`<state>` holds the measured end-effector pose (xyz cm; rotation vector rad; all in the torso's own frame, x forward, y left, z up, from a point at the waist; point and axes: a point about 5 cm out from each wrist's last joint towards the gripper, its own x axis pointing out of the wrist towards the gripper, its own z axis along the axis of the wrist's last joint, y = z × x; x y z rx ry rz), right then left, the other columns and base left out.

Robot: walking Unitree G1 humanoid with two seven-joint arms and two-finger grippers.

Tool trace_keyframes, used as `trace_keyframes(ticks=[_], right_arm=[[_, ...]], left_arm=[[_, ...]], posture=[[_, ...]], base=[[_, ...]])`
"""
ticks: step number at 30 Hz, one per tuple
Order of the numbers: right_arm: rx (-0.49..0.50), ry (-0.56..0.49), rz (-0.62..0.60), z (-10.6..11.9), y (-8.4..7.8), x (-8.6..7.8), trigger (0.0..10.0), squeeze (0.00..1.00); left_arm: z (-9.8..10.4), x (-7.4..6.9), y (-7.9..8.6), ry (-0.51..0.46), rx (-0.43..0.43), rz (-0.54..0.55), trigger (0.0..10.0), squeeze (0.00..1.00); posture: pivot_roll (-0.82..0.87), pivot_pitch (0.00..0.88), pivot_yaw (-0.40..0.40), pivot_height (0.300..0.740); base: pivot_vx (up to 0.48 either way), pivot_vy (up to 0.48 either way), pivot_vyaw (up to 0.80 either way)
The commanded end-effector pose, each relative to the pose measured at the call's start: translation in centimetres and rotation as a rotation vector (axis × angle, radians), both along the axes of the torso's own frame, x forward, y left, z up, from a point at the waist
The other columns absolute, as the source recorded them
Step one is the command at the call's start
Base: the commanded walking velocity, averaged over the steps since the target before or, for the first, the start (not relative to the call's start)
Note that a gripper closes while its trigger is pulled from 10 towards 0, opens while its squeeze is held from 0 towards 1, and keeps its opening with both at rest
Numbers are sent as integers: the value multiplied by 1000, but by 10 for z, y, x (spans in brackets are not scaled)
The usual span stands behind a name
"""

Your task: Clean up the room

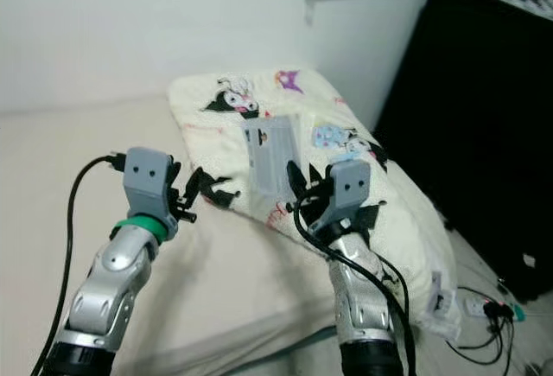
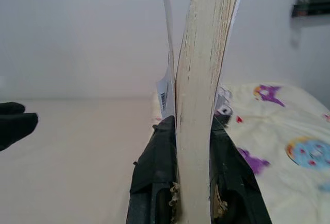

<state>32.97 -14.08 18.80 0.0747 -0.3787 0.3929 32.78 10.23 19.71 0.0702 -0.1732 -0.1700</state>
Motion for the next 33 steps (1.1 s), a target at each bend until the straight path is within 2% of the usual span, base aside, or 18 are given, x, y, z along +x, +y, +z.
trace_keyframes(ticks=[1,4,18,33], right_arm=[[10,-31,4,5,0,0,10000,0],[12,-30,8,5,1,0,10000,0],[28,-39,-6,6,3,0,10000,0],[30,-6,4,-4,12,-2,10000,0]], left_arm=[[-4,0,-3,11,3,-16,10000,0],[-6,0,-4,17,13,-19,10000,0],[-10,0,-6,31,33,-38,10000,0],[-19,-2,-3,47,66,-51,10000,0]], posture=[[-78,7,25,720],[-79,5,28,740],[-84,0,39,740],[-84,10,54,740]], base=[[0,0,0],[0,0,0],[0,0,0],[0,0,0]])
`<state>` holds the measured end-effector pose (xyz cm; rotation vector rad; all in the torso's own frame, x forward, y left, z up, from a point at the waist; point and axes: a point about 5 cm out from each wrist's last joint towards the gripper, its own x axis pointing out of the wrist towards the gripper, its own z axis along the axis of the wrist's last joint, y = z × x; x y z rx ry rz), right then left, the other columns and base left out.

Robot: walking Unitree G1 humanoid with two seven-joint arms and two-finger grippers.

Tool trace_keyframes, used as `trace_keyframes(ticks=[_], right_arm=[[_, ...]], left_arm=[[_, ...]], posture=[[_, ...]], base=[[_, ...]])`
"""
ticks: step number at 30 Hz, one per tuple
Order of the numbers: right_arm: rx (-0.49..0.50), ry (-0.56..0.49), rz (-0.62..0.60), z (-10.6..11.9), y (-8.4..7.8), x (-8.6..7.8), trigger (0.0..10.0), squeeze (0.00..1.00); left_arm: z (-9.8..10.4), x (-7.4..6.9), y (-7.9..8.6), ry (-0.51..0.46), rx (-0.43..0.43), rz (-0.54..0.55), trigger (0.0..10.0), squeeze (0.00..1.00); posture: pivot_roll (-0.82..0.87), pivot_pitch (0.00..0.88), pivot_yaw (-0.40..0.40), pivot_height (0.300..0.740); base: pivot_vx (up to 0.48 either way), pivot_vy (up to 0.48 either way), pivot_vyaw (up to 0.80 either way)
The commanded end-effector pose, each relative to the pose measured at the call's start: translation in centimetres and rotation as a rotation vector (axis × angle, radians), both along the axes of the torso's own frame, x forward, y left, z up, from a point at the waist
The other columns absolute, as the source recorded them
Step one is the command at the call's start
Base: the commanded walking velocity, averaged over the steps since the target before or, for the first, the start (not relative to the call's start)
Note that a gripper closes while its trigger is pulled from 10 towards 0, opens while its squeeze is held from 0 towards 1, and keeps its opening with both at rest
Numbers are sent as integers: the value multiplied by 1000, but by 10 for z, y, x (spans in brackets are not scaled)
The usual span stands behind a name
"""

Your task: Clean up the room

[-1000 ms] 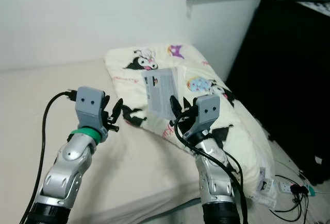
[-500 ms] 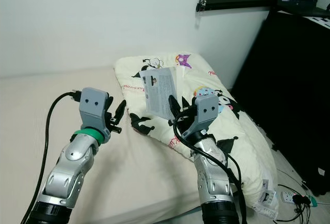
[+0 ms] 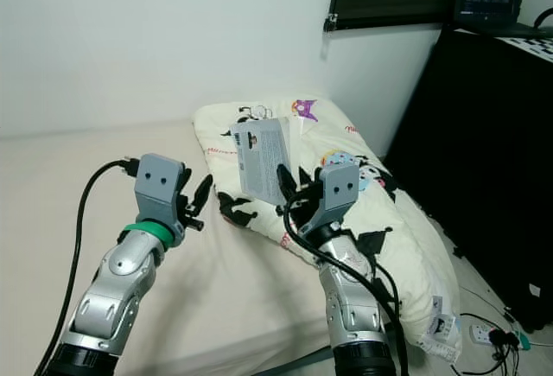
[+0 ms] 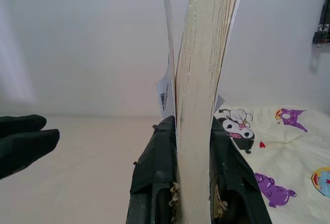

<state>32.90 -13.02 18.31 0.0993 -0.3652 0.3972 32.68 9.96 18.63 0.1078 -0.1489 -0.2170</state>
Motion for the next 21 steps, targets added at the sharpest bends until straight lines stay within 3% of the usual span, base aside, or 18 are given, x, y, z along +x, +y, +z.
trace_keyframes(ticks=[1,21], right_arm=[[12,-21,-5,1,2,-2,10000,0],[15,-6,-10,-2,9,-2,10000,0]], left_arm=[[-9,-1,-1,27,29,-12,10000,0],[-16,-2,5,53,31,6,10000,0]], posture=[[-85,11,56,740],[-83,12,62,740]], base=[[0,0,0],[0,0,0]])
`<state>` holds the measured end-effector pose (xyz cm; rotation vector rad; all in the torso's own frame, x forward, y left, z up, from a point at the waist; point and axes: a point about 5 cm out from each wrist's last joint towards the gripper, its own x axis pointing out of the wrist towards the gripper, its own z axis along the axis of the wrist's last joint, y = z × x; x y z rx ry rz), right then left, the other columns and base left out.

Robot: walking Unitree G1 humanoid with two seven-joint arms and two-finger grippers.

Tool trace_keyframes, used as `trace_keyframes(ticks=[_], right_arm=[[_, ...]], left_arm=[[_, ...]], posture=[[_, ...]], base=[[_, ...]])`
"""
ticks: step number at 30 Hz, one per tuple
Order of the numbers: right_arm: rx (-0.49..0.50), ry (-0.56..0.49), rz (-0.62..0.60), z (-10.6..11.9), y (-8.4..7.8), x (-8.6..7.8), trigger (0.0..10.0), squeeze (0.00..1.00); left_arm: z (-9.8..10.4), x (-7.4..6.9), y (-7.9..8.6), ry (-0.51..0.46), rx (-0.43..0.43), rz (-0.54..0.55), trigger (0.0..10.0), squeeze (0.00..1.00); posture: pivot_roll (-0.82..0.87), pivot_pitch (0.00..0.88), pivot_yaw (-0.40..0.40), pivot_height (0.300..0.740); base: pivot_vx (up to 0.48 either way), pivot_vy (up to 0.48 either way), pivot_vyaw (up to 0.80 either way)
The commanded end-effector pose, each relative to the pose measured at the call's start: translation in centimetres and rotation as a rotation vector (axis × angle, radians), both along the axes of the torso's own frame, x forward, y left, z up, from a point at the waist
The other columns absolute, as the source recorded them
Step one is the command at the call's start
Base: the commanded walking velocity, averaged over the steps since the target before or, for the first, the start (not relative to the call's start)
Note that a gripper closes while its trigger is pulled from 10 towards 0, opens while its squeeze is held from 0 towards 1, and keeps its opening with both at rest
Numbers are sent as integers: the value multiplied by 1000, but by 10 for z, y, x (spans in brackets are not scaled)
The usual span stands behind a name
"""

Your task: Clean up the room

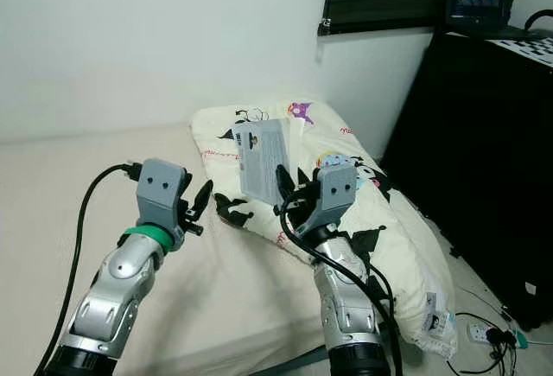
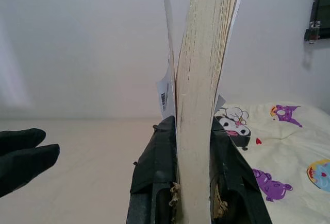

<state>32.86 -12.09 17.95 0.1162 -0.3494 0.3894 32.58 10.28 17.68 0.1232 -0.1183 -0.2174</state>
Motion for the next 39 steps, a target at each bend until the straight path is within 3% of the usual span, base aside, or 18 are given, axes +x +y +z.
trace_keyframes(ticks=[1,14,23,39], right_arm=[[1,-25,-6,2,0,-1,10000,0],[-3,-14,-10,-1,2,-1,10000,0],[-68,-13,-43,-3,1,2,10000,0],[-20,-16,-46,-2,-2,2,10000,0]], left_arm=[[-6,-1,2,24,13,4,10000,0],[-7,-2,1,29,3,-22,10000,0],[-8,-1,2,28,5,-9,10000,0],[-9,-1,2,29,8,-10,10000,0]], posture=[[-83,12,62,740],[-80,12,66,740],[-79,11,68,740],[-83,12,71,740]], base=[[0,0,0],[0,20,0],[0,430,453],[0,477,49]])
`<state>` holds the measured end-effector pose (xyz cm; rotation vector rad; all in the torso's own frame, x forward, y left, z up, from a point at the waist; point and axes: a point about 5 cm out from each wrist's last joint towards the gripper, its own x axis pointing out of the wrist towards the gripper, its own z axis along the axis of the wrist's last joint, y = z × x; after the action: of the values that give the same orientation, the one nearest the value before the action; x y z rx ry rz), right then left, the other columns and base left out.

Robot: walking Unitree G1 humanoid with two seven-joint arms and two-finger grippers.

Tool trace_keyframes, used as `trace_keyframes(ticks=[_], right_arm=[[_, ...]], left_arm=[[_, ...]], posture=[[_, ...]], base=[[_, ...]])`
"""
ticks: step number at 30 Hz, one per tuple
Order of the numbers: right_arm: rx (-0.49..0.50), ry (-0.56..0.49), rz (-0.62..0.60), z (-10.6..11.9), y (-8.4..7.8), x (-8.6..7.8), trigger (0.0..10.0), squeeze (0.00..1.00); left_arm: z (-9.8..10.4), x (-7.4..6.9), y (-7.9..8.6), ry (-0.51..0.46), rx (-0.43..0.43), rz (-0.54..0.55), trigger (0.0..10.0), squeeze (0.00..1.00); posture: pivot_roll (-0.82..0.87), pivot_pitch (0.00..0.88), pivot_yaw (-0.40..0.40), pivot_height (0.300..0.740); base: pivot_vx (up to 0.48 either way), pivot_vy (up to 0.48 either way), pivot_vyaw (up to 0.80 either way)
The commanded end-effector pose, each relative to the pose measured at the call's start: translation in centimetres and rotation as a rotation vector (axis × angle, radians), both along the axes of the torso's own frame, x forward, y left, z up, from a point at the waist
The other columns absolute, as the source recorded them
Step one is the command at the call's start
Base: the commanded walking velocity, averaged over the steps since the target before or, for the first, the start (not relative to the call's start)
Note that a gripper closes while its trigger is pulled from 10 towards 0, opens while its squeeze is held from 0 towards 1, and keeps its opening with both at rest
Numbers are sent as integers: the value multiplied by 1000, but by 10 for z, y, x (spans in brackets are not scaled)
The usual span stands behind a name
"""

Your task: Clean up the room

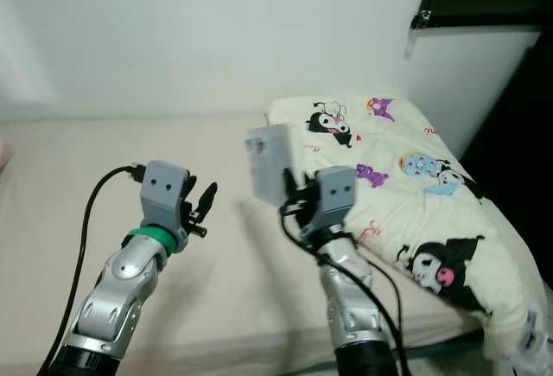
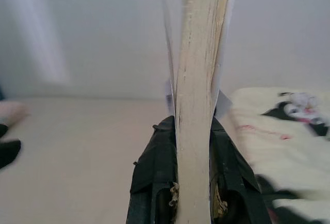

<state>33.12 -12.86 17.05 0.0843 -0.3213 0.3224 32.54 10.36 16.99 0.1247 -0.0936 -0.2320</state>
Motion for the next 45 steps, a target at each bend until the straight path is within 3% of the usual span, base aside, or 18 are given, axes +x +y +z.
trace_keyframes(ticks=[1,14,27,34,45], right_arm=[[4,-42,25,7,6,-1,10000,0],[10,-47,21,6,5,-1,10000,0],[17,-49,19,6,5,-1,10000,0],[20,-48,16,5,6,-1,10000,0],[24,-51,13,6,6,-2,10000,0]], left_arm=[[-2,0,1,4,3,3,10000,0],[-2,1,0,1,8,-8,10000,0],[1,1,-3,-13,1,-29,10000,0],[3,2,-3,-43,51,-24,10000,0],[5,0,-4,-60,54,-37,10000,0]], posture=[[-83,12,71,740],[-87,8,80,740],[-87,9,86,740],[-85,11,92,740],[-86,10,95,740]], base=[[0,428,0],[0,379,0],[0,78,0],[0,0,0],[0,-388,0]])
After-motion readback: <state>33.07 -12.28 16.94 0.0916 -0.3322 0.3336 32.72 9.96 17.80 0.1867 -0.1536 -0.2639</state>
